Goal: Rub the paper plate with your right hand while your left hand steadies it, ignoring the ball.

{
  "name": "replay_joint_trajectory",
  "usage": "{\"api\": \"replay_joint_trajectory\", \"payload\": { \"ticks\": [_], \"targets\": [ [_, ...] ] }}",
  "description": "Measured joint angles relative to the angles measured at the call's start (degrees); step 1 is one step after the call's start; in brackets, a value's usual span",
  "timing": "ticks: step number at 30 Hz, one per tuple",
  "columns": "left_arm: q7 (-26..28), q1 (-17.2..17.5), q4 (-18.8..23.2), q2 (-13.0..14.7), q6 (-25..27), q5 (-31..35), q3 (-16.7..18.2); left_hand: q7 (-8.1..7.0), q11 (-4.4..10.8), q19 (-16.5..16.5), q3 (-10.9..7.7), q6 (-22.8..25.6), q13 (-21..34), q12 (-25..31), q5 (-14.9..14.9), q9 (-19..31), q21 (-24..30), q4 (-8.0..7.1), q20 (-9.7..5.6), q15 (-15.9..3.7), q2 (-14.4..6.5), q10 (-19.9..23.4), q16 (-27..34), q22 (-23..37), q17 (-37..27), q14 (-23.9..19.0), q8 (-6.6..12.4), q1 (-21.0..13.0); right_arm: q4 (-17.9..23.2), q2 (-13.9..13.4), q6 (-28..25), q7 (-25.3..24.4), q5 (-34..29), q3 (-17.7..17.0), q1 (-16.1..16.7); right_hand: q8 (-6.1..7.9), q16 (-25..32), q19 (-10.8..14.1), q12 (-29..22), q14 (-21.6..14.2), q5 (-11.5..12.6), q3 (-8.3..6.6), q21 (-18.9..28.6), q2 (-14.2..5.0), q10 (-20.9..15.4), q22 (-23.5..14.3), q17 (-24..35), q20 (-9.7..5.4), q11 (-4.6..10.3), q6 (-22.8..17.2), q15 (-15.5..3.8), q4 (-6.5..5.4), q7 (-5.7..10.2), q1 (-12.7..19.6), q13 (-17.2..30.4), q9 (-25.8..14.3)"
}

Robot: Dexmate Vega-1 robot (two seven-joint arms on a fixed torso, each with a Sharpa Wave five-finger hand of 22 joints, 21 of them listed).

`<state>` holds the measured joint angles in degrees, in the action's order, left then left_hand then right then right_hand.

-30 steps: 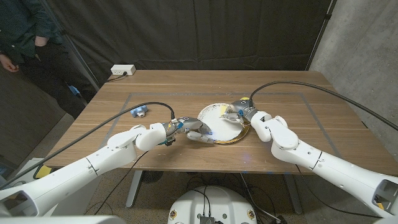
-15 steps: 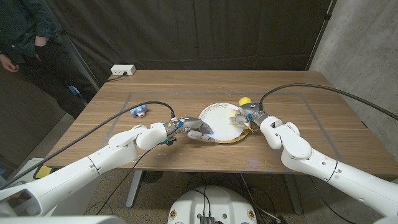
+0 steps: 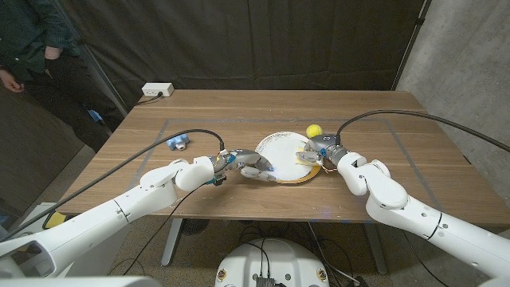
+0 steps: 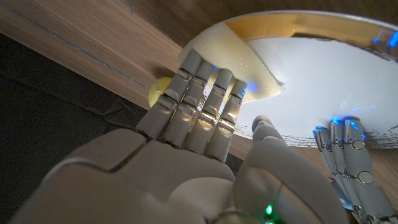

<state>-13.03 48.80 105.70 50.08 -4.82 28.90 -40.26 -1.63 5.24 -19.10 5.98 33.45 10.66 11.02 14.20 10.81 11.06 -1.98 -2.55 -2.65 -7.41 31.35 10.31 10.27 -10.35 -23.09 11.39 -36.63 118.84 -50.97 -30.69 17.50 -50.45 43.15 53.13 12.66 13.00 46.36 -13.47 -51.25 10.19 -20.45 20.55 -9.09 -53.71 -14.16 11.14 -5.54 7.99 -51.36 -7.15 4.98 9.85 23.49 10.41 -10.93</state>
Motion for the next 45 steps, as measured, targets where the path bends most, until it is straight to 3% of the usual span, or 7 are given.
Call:
{"api": "replay_joint_trajectory", "payload": {
  "ticks": [3, 7, 19, 45],
  "targets": [
    [0.0, 0.2, 0.4, 0.2, 0.3, 0.0, 0.0, 0.0, 0.0, 0.0, 0.0, 0.0, 0.0, 0.0, 0.0, 0.0, 0.0, 0.0, 0.0, 0.0, 0.0, 0.0, -0.1, 0.0, 0.1, 0.0, 0.0, 0.0, 0.0, 0.1, 1.5, -0.6, 0.6, -0.1, 0.0, -0.81, -0.8, -1.2, 0.8, 1.3, 0.0, -0.62, -0.3, 0.25, 1.3, 0.1, -0.2, 0.44, 0.27, 1.2, 0.53, 0.18, 0.31, 0.3, 0.0, 0.0],
    [0.0, 0.5, 0.9, 0.6, 0.6, 0.0, 0.2, 0.0, 0.0, 0.2, 0.0, 0.0, 0.0, 0.0, 0.0, 0.0, 0.2, 0.0, 0.21, 0.29, 0.0, 0.0, -0.1, 0.0, 0.1, 0.3, 0.0, 0.0, -0.2, 0.6, 2.6, -1.3, 1.0, -0.1, -0.2, -0.83, -1.4, -2.1, 1.3, 2.4, 0.0, -1.15, -0.7, 0.08, 2.2, 0.1, -0.1, 0.74, 0.2, 1.9, 1.08, 0.4, 0.4, 0.5, 0.0, 0.0],
    [0.2, 1.7, 2.4, 2.0, 1.0, 0.0, 1.1, 0.0, -0.29, 0.3, 0.25, 0.0, -0.1, 0.0, 0.0, 0.0, 0.2, -0.25, 0.3, 0.28, 0.0, -0.3, -0.1, 0.0, 0.1, 0.3, 0.0, 0.0, -0.3, 1.6, 4.1, -2.6, 0.7, -0.1, -0.3, -1.68, -2.0, -3.9, 1.6, 4.6, 0.0, -1.23, -1.5, 0.08, 3.7, 0.1, 0.0, 1.06, 0.21, 3.3, 1.72, 0.32, 0.39, 0.5, 0.0, 0.1],
    [0.9, 2.7, 3.3, 2.3, 0.9, 0.6, 1.6, 0.0, 0.0, 0.5, 0.24, 0.0, 0.0, 0.0, 0.0, 0.0, 0.2, -0.24, 0.09, 0.0, 0.0, -0.6, -0.1, 0.0, 0.1, 0.6, 0.0, 0.0, 1.3, 2.5, 3.9, -3.6, -1.6, -0.8, 0.9, -1.67, -2.2, -4.9, 2.0, 6.2, 0.0, -1.46, -2.0, 0.54, 4.5, 0.3, 0.2, 1.25, -0.01, 4.0, 2.13, 0.56, 0.08, 0.1, 0.1, 0.1]
  ]
}}
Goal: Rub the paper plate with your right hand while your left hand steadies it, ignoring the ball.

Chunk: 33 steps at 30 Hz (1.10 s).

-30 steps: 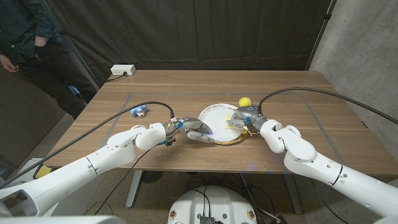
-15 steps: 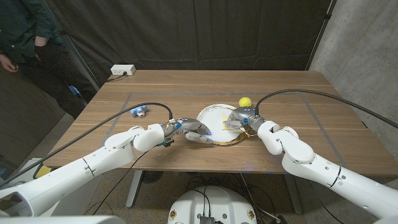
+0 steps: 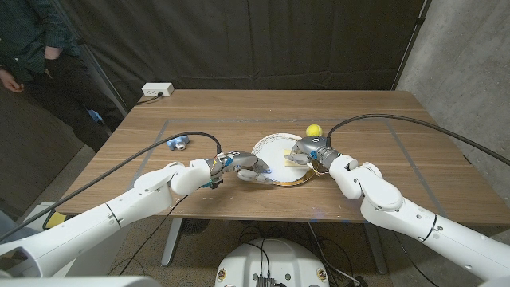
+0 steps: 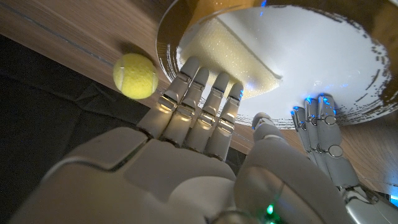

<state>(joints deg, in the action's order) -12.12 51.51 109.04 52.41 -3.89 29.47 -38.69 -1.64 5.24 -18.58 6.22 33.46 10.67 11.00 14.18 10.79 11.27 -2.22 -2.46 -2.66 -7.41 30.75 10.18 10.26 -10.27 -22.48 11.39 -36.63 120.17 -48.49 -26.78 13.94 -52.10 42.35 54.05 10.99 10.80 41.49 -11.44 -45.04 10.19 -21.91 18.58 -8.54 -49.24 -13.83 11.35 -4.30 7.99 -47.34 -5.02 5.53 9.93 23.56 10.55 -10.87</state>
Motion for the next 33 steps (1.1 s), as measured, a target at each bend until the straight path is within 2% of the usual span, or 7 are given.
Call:
{"api": "replay_joint_trajectory", "payload": {
  "ticks": [7, 10, 13, 18, 26, 33],
  "targets": [
    [1.0, 1.1, 0.7, 0.4, -0.4, -1.2, 1.4, -0.2, -0.01, 0.0, 0.0, -0.2, 0.3, 0.0, 0.0, 0.0, 0.0, 0.0, 0.0, 0.0, 0.0, 0.0, 0.3, 0.0, 0.0, 0.0, 0.0, 0.0, 1.4, -0.2, -0.4, -1.6, 0.0, -1.1, 1.0, 0.0, 0.0, -0.2, 0.0, 0.7, 0.0, 0.0, 0.0, 0.6, 0.5, 0.0, 0.0, 0.2, 0.05, 1.1, 0.14, 0.0, -0.14, 0.0, 0.0, 0.0],
    [1.4, 1.8, 1.2, 0.5, -0.4, -2.5, 2.6, -0.2, -0.01, 0.0, 0.0, -0.2, 0.3, 0.0, 0.0, 0.0, 0.1, 0.0, 0.01, 0.0, 0.0, 0.0, 0.5, 0.1, -0.1, 0.0, 0.0, 0.0, 2.1, -0.4, -0.5, -3.2, 0.8, -2.0, 1.9, -0.4, -0.2, -1.6, 0.2, 2.2, 0.0, 0.02, -0.6, 0.98, 1.4, 0.0, 0.0, 0.5, -0.38, 2.5, 0.38, 0.01, -0.31, -0.4, 0.0, 0.0],
    [2.3, 2.4, 1.6, 0.5, -0.4, -6.4, 3.9, -0.41, -0.13, 0.0, 0.0, -0.4, 0.2, 0.0, 0.0, 0.0, 0.1, 0.0, 0.01, 0.0, 0.0, -0.1, 0.5, 0.1, -0.1, 0.0, 0.0, 0.0, 3.4, -0.6, -0.7, -4.8, 1.7, -3.7, 3.6, -0.4, -0.4, -2.9, 0.2, 3.9, 0.0, 0.18, -1.1, 1.28, 2.1, 0.2, 0.0, 0.62, -0.64, 3.4, 0.77, 0.17, -0.48, -0.7, 0.0, -0.2],
    [3.1, 3.0, 2.0, 0.5, -0.5, -10.9, 5.9, -0.41, -0.33, 0.0, 0.0, -0.4, 0.2, 0.0, 0.0, 0.0, 0.1, 0.0, 0.01, 0.0, 0.0, -0.3, 0.5, 0.1, -0.1, 0.0, 0.0, 0.0, 3.8, -0.6, -1.2, -7.1, 3.3, -4.5, 4.4, -0.5, -0.4, -3.9, 0.7, 5.6, 0.0, 0.34, -1.5, 1.28, 4.1, 0.3, 0.0, 0.65, -1.02, 4.9, 1.21, 0.33, -1.01, -0.7, 0.0, -0.2],
    [5.2, 4.1, 2.0, 0.0, -1.5, -16.8, 9.0, -0.41, -0.36, 0.5, 0.18, -1.0, 0.2, 0.0, 0.0, 0.0, 0.1, -0.18, 0.12, 0.0, 0.0, -0.7, 0.5, 0.3, -0.1, 0.0, -0.36, 0.0, 4.9, 0.4, -2.4, -12.9, 9.7, -8.8, 8.1, -0.66, -0.4, -4.9, 0.9, 8.2, 0.0, 0.58, -2.3, 1.72, 7.3, 0.8, 0.0, 0.81, -1.93, 9.2, 1.44, 0.57, -2.26, -1.1, 0.0, -0.2],
    [9.1, 5.9, 1.0, -1.6, -2.2, -19.9, 11.5, 0.23, -0.91, 0.5, 0.24, -2.3, 0.2, -0.2, 0.0, 0.0, 0.1, -0.24, 0.12, 0.09, 0.0, -1.8, 0.5, 0.3, -0.1, 0.7, -0.45, 0.0, 4.6, 2.5, -0.1, -20.4, 18.3, -13.1, 11.6, -0.66, -0.4, -5.3, 0.9, 8.8, 0.0, 0.65, -2.5, 1.81, 7.9, 1.1, 0.0, 0.84, -2.14, 10.0, 1.44, 0.64, -3.01, -1.2, 0.0, -0.2]
  ]
}}
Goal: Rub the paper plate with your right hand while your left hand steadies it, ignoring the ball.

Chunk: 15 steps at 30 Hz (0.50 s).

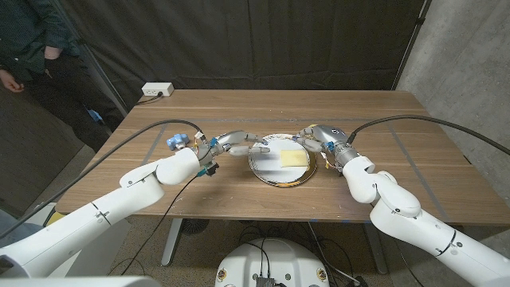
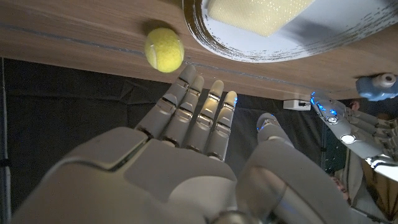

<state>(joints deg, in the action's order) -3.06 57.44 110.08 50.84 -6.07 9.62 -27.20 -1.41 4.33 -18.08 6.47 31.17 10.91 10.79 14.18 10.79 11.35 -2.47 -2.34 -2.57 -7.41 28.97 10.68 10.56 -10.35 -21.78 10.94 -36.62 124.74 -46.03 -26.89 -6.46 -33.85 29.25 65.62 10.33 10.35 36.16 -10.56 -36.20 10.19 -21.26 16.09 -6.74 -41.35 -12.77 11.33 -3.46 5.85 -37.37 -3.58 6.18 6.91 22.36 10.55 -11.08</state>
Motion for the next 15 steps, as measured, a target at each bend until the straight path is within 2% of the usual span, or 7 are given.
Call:
{"api": "replay_joint_trajectory", "payload": {
  "ticks": [1, 2, 4, 7, 9, 15],
  "targets": [
    [0.0, 0.3, -0.2, -0.3, 0.0, 0.0, 0.4, 0.08, 0.0, 0.0, 0.0, -0.1, 0.0, 0.0, 0.0, 0.0, 0.0, 0.0, 0.0, 0.14, 0.0, 0.0, 0.0, 0.0, 0.0, 0.1, 0.0, 0.0, -0.9, 1.4, 1.2, -2.3, 2.3, -2.3, 1.8, 0.0, 0.0, 0.0, 0.0, 0.1, 0.0, 0.0, 0.0, 0.0, 0.0, 0.0, 0.0, 0.0, 0.0, 0.0, -0.08, 0.0, -0.05, 0.0, 0.0, 0.0],
    [3.1, 0.8, -0.7, -0.9, -0.9, -1.6, 1.0, 0.08, 0.0, 0.0, 0.0, -0.1, 0.0, -0.2, -0.1, 0.0, 0.0, 0.0, 0.0, 0.22, 0.0, 0.0, 0.0, 0.0, 0.0, 0.2, 0.0, 0.0, -0.9, 1.4, 1.8, -3.2, 3.3, -2.3, 1.8, 0.0, 0.0, 0.0, 0.0, 0.2, 0.0, 0.0, 0.0, 0.0, 0.0, 0.0, 0.0, 0.0, -0.02, 0.1, 0.04, 0.0, 0.0, 0.0, 0.0, 0.0],
    [6.1, 1.7, -1.4, -1.9, -2.1, -3.3, 2.0, 0.08, 0.18, 0.0, 0.0, -0.1, 0.0, -0.2, -0.2, 0.0, 0.0, 0.0, 0.0, 0.22, 0.0, -0.2, 0.0, 0.0, 0.0, 0.2, 0.0, 0.0, -2.0, 2.6, 3.7, -6.1, 6.9, -4.6, 3.2, 0.0, 0.0, 0.0, 0.0, 0.4, 0.0, 0.0, 0.0, 0.0, 0.3, 0.0, 0.0, -0.01, -0.31, 0.5, 0.19, 0.0, 0.08, 0.0, 0.0, 0.0],
    [7.5, 2.5, -2.3, -3.0, -2.7, -4.2, 2.9, 0.11, -0.02, 0.0, 0.0, -0.5, 0.0, -0.2, -0.2, 0.0, 0.0, 0.0, 0.0, 0.22, 0.0, -0.4, 0.0, 0.0, 0.0, 0.2, 0.0, 0.0, -2.7, 3.2, 6.3, -8.6, 11.2, -5.6, 3.8, 0.0, 0.0, -0.2, 0.0, 0.4, 0.0, 0.0, -0.2, 0.18, 0.7, 0.0, 0.0, 0.18, -0.32, 1.0, 0.19, 0.0, -0.42, -0.2, 0.0, 0.0],
    [10.2, 3.1, -3.2, -3.8, -4.0, -6.3, 3.5, 0.11, -0.12, 0.0, 0.15, -0.5, 0.0, -0.2, -0.2, 0.0, 0.0, -0.15, 0.0, 0.22, -0.6, -0.5, 0.0, 0.0, 0.0, 0.2, 0.0, 0.5, -4.3, 4.3, 8.5, -10.1, 14.6, -7.8, 4.9, 0.0, 0.0, -0.5, 0.0, 1.0, 0.0, 0.0, -0.4, 0.23, 1.2, 0.1, 0.0, 0.1, -0.79, 1.6, 0.24, 0.0, -0.46, -0.2, 0.0, 0.0],
    [13.9, 4.6, -5.5, -6.1, -6.1, -9.7, 5.2, 0.2, -0.34, 0.0, 0.15, -1.0, 0.0, -0.2, -0.2, 0.0, 0.0, -0.15, 0.0, 0.22, -0.5, -0.7, 0.0, 0.0, 0.0, 0.2, -0.34, 0.5, -7.8, 6.0, 14.8, -12.4, 24.6, -11.1, 6.2, 0.0, 0.0, -1.8, 0.0, 2.6, 0.0, 0.0, -0.9, 0.53, 2.4, 0.3, 0.0, 0.11, -0.93, 3.0, 0.34, -0.01, -1.18, -0.5, 0.0, 0.0]
  ]
}}
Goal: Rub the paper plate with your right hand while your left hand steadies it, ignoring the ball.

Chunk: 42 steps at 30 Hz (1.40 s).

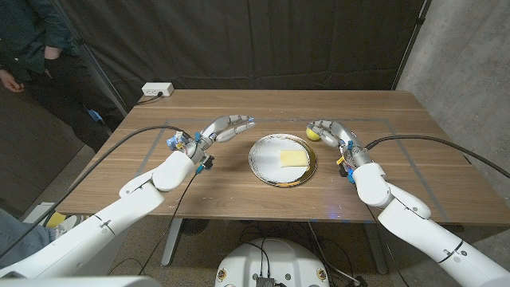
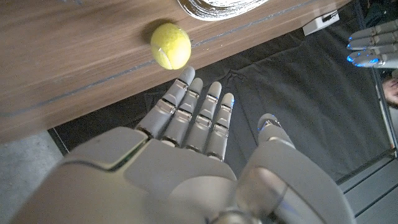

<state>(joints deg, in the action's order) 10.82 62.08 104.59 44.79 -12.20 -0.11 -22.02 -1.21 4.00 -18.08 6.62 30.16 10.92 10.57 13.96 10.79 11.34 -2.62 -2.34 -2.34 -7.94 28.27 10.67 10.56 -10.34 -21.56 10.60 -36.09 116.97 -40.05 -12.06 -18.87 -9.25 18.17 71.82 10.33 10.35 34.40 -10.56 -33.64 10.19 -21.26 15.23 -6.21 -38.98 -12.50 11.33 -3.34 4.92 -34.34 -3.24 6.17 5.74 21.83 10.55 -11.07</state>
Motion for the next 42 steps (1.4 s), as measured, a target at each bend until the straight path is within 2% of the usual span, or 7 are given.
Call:
{"api": "replay_joint_trajectory", "payload": {
  "ticks": [9, 14, 19, 28, 29, 34, 42],
  "targets": [
    [2.1, 1.5, -3.8, -3.3, -3.9, -6.5, 1.7, 0.6, -0.07, 0.6, 0.24, -0.6, 0.0, 0.0, 0.0, 0.0, 0.0, -0.24, -0.01, -0.1, 0.0, -0.7, 0.0, 0.0, 0.0, 0.3, 0.0, 0.0, -6.4, 2.3, 10.6, 0.5, 14.2, -3.1, 0.4, 0.0, 0.0, -1.5, 0.0, 1.9, 0.0, 0.16, -0.8, 0.45, 1.1, 0.3, 0.0, 0.26, -0.92, 1.7, 0.14, 0.16, -0.3, -0.5, 0.0, 0.0],
    [1.2, 1.9, -6.5, -5.2, -6.3, -11.6, 2.2, 0.9, -0.84, 0.6, 0.48, -2.0, 0.0, 0.0, -0.2, 0.0, 0.0, -0.48, 0.0, -0.01, 0.2, -1.4, 0.0, 0.0, 0.0, 0.8, 0.0, 0.2, -10.3, 3.6, 16.1, 2.3, 21.2, -4.0, 0.2, 0.0, 0.0, -1.6, 0.0, 2.3, 0.0, 0.17, -0.9, 0.45, 1.6, 0.5, 0.0, 0.17, -1.02, 2.0, 0.28, 0.17, -0.6, -0.5, 0.0, 0.0],
    [0.0, 1.8, -9.0, -6.8, -7.6, -15.6, 2.3, 1.02, -0.87, 1.5, 0.65, -3.1, 0.0, -0.2, -0.2, 0.0, 0.0, -0.65, -0.01, 0.0, 0.5, -2.4, -0.3, 0.0, 0.0, 1.4, -0.22, 0.5, -13.7, 4.7, 21.0, 4.3, 27.7, -4.3, -0.3, 0.0, 0.0, -1.6, 0.0, 2.3, 0.0, 0.32, -0.9, 0.45, 1.6, 0.5, 0.0, 0.17, -1.01, 2.0, 0.28, 0.32, -0.6, -0.4, 0.0, 0.0],
    [-1.4, 1.3, -10.6, -7.9, -8.3, -19.1, 2.1, 1.32, -0.92, 2.1, 0.55, -4.0, 0.0, -0.2, -0.6, 0.0, 0.0, -0.88, -0.01, -0.13, 0.1, -3.4, -0.3, 0.0, -0.2, 2.4, -0.22, 1.3, -17.6, 5.7, 23.8, 5.7, 31.7, -4.0, -1.0, 0.0, 0.0, -1.6, 0.0, 2.3, 0.0, 0.32, -0.9, 0.45, 1.6, 0.5, 0.0, 0.17, -1.01, 2.0, 0.28, 0.32, -0.6, -0.5, 0.0, 0.0],
    [-1.5, 0.6, -11.8, -8.6, -8.3, -19.3, 1.5, 1.25, -0.93, 2.1, 0.71, -4.1, 0.0, -0.2, -0.7, 0.0, 0.0, -1.03, -0.01, -0.01, 0.1, -3.6, -0.3, 0.0, -0.2, 2.5, -0.22, 1.3, -17.8, 5.7, 25.5, 6.5, 34.6, -3.9, -1.1, 0.0, 0.0, -1.6, 0.0, 2.3, 0.0, 0.32, -0.9, 0.46, 1.6, 0.5, 0.0, 0.17, -1.01, 2.0, 0.28, 0.32, -0.6, -0.5, 0.0, 0.0],
    [-1.8, 0.3, -12.3, -8.6, -8.3, -19.7, 1.2, 0.92, -0.6, 2.1, 0.79, -5.0, 0.0, -0.2, -0.7, 0.0, 0.0, -1.11, -0.01, 0.07, 0.1, -4.5, -0.3, 0.0, -0.2, 3.0, -0.22, 1.3, -18.8, 5.7, 26.2, 6.8, 35.9, -3.4, -1.4, 0.0, 0.0, -1.6, -0.3, 2.3, 0.0, 0.41, -0.9, 0.9, 1.8, 0.6, -0.1, 0.17, -0.82, 2.2, 0.27, 0.29, -0.73, -0.9, 0.0, 0.0],
    [-2.0, -0.1, -12.5, -8.5, -7.6, -20.3, 0.7, 0.6, -1.25, 6.2, 1.2, -8.8, 0.0, -0.4, -0.7, 0.0, -0.8, -1.52, 1.24, 0.0, 0.1, -9.4, -0.8, 0.0, -0.2, 7.6, -0.21, 1.3, -20.0, 5.6, 27.4, 7.5, 38.4, -2.7, -1.9, 0.0, 0.0, -2.8, -0.3, 4.0, 0.0, 1.52, -1.8, 1.96, 3.6, 0.8, -0.1, 0.36, -1.95, 4.2, 0.48, 0.38, -1.33, -2.0, 0.0, 0.0]
  ]
}}
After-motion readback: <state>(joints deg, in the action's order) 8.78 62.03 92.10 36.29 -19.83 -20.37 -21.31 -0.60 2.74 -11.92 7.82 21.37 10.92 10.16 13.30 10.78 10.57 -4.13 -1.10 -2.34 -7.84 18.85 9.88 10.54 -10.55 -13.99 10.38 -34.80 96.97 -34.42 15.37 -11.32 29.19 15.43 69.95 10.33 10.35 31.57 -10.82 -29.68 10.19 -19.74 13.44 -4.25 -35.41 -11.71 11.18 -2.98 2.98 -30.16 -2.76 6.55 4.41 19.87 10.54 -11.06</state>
